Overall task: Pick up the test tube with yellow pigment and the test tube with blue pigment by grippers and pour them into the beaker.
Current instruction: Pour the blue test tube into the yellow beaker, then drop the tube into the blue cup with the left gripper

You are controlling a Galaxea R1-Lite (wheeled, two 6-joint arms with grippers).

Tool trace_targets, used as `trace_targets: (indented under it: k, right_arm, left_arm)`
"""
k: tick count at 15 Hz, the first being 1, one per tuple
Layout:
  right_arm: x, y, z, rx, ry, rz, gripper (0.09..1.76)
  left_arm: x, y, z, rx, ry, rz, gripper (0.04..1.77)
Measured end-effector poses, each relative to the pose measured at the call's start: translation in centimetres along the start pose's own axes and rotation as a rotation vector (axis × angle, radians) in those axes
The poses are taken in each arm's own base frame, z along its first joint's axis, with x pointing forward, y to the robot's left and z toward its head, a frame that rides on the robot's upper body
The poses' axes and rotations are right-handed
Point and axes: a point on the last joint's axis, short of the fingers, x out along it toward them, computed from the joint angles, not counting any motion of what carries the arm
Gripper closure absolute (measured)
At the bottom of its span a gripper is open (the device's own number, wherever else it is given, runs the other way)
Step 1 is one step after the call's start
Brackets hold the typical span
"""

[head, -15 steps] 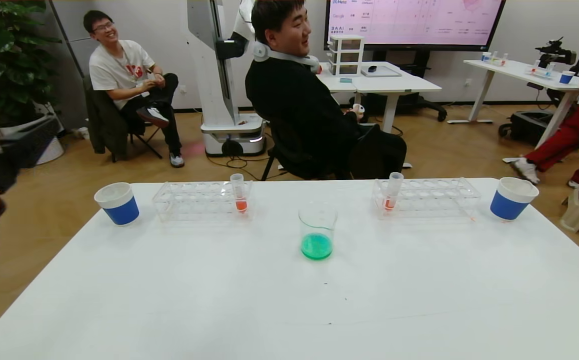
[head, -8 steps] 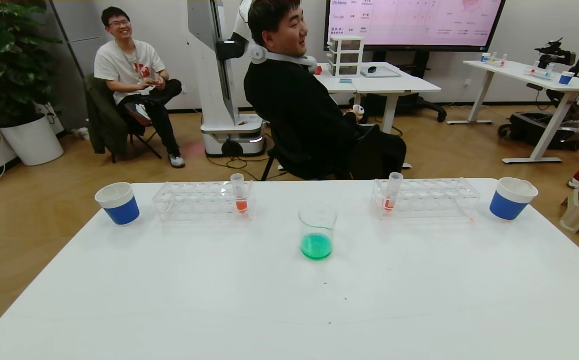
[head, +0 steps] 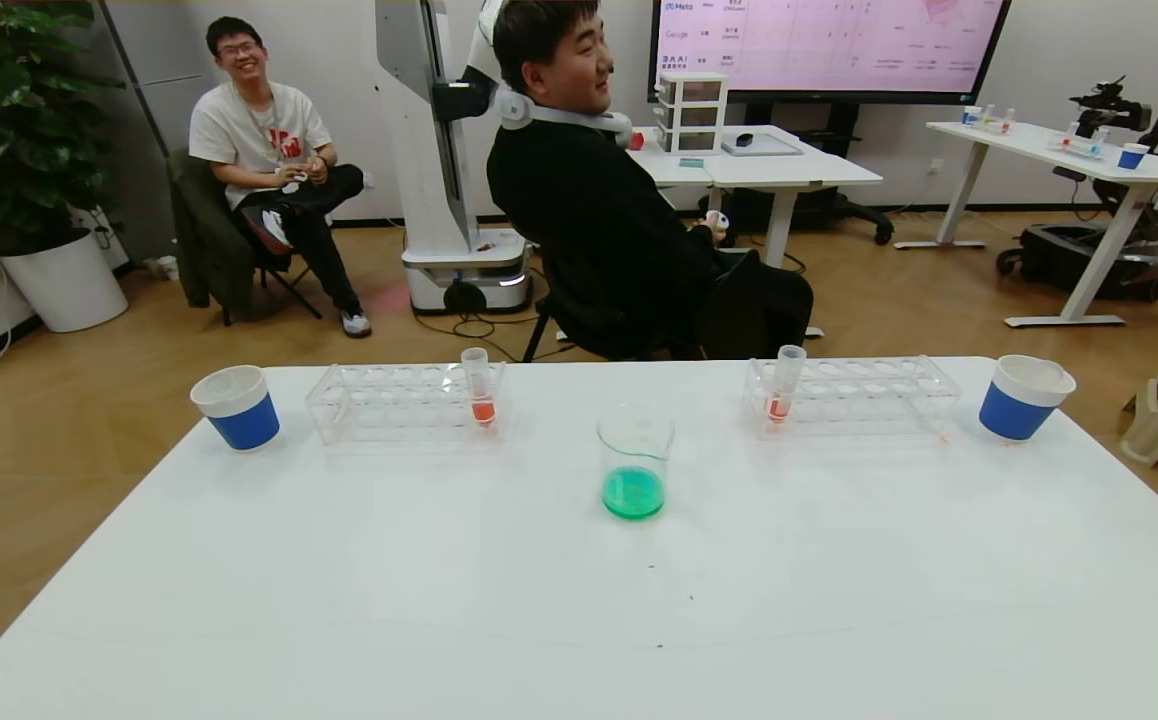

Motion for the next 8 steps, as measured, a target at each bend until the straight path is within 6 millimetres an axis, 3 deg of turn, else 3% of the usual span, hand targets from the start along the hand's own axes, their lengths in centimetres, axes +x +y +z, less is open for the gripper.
trace_targets:
  k: [3, 8]
  right_arm:
    - [0.0, 0.0, 0.0, 0.0, 0.0, 0.0, 0.11]
    - [0.0, 0.0, 0.0, 0.0, 0.0, 0.0, 0.11]
  left_arm:
    - [-1.5, -0.4, -3.1, -0.038, -0.042, -0.174, 0.06]
    - [-0.4, -1.5, -11.4, -0.036, 0.175, -0.203, 0.06]
